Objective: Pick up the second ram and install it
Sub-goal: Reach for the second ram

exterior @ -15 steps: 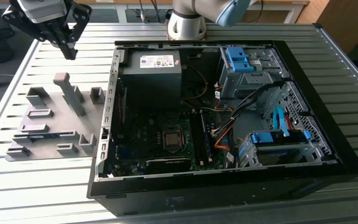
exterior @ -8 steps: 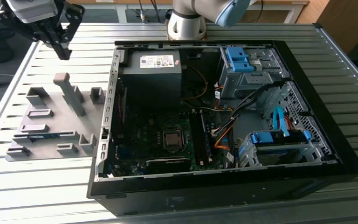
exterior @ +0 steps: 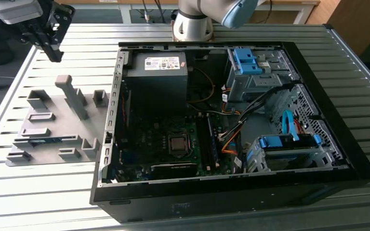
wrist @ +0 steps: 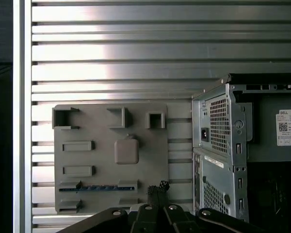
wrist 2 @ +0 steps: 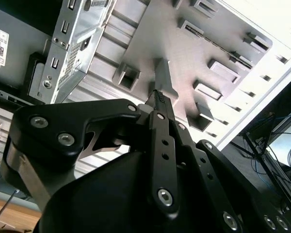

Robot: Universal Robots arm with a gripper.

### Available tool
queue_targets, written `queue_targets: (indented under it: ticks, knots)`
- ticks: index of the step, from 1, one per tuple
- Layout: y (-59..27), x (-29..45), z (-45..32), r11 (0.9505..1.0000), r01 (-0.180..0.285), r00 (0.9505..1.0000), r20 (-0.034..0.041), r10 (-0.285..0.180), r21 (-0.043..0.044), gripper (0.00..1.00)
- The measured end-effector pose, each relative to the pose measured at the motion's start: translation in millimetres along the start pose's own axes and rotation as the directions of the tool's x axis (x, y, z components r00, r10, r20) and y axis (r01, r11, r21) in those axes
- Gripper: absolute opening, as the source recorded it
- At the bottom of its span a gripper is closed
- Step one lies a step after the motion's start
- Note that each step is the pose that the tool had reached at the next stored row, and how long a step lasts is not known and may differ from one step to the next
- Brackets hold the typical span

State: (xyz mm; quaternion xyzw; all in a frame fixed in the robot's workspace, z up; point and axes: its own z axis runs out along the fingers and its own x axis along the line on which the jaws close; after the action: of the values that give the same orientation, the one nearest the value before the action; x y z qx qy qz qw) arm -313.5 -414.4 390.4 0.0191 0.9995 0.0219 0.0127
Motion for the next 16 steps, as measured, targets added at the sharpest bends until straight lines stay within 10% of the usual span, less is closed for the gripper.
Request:
queue_targets:
  ticks: [16]
  knots:
    - [-0.5,11.9,-0.2,1.0,0.0,1.0,0.0,0.0,0.0,0.11]
